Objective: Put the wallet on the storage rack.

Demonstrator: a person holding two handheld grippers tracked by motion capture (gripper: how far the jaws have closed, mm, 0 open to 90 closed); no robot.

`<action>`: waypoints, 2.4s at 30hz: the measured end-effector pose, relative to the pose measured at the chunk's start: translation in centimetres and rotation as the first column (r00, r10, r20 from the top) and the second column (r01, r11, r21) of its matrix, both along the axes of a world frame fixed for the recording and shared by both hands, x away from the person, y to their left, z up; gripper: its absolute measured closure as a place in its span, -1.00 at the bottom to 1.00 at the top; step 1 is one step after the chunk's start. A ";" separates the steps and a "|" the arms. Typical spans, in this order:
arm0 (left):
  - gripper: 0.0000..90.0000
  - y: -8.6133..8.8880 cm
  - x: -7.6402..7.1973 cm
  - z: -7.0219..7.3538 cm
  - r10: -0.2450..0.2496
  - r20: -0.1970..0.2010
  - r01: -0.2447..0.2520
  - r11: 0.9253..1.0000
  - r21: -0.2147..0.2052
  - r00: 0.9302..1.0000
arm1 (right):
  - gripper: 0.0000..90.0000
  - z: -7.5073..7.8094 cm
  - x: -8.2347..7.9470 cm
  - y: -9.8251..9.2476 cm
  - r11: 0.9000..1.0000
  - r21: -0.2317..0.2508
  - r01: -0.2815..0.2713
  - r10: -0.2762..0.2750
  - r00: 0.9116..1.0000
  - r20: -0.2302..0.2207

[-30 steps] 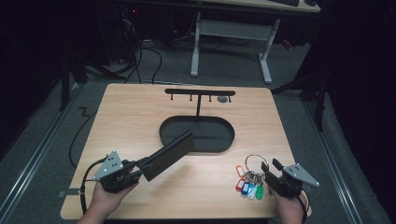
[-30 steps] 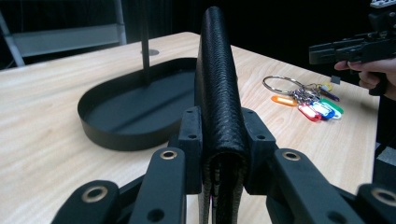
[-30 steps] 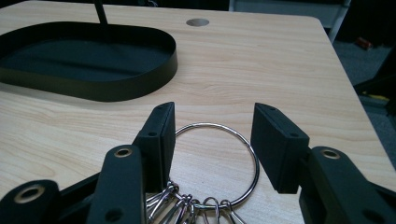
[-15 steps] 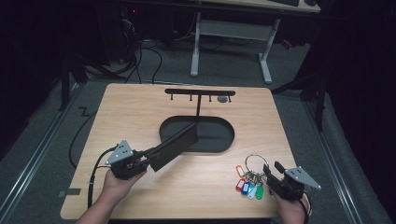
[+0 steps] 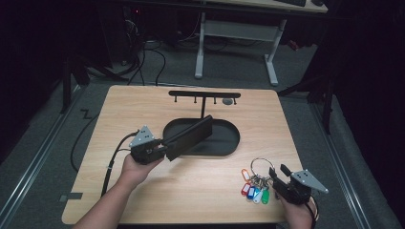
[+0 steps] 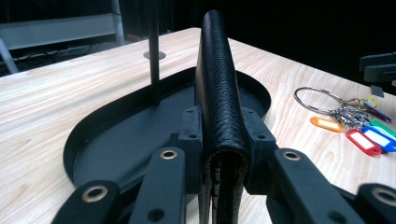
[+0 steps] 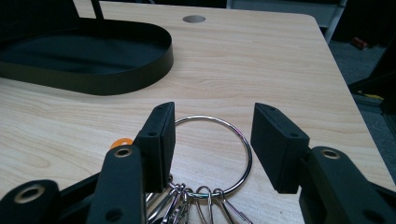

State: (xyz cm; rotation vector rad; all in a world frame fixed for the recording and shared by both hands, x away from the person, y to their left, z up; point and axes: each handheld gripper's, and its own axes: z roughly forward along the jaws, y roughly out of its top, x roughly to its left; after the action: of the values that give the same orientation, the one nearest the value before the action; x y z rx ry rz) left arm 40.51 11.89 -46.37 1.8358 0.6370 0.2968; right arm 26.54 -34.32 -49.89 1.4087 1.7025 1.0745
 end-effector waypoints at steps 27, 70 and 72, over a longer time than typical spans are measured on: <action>0.63 -6.3 3.9 -1.4 -0.048 -0.049 0.050 0.998 0.030 0.998 | 0.13 -0.2 0.2 -0.4 1.000 0.012 0.000 0.000 1.000 -0.003; 0.59 -3.6 2.7 -1.4 -0.042 -0.024 0.041 0.999 -0.032 0.999 | 0.13 -0.6 0.5 0.5 1.000 -0.011 -0.011 0.011 0.999 -0.039; 0.58 -3.3 3.2 -1.6 -0.025 -0.048 0.023 0.999 -0.045 0.999 | 0.13 -0.6 0.5 0.6 1.000 -0.012 -0.012 0.011 0.999 -0.038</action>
State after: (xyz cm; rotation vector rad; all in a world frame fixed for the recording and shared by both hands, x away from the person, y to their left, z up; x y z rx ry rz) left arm 43.67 8.61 -47.97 1.8117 0.6499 0.2216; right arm 27.05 -33.75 -50.45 1.4220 1.7430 1.0484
